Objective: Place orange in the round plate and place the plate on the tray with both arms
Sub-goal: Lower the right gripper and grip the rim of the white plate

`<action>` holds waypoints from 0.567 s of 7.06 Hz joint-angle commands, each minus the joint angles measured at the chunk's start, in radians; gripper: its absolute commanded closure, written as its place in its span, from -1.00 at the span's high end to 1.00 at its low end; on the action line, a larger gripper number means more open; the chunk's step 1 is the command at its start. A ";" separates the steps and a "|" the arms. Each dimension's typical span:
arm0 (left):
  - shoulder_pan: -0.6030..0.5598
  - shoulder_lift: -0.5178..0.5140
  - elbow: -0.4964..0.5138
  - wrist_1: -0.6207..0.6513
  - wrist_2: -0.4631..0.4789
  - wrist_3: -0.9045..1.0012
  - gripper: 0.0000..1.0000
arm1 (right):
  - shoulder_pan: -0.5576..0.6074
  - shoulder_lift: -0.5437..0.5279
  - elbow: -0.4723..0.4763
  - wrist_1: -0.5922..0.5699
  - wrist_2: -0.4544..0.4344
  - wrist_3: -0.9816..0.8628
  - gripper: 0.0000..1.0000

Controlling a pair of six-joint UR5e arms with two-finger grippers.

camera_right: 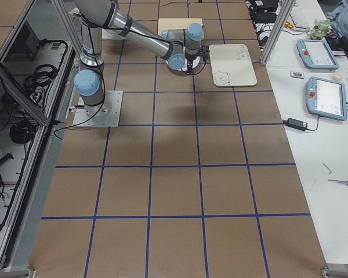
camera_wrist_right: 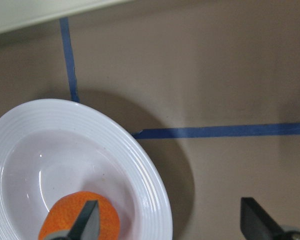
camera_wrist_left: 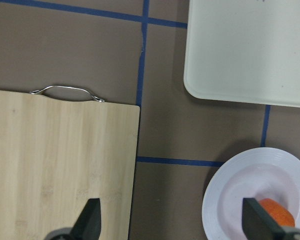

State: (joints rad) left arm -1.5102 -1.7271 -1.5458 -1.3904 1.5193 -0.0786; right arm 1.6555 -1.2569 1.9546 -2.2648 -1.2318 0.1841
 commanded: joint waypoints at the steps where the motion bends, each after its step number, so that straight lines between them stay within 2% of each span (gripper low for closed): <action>1: -0.001 0.024 -0.007 -0.051 0.038 0.002 1.00 | 0.012 0.034 0.024 -0.016 0.026 0.017 1.00; 4: 0.007 0.063 -0.016 -0.094 0.053 0.002 1.00 | 0.043 0.068 0.032 -0.039 0.023 0.058 1.00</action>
State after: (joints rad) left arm -1.5046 -1.6776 -1.5601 -1.4639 1.5657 -0.0767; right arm 1.6921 -1.1956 1.9848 -2.3008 -1.2083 0.2345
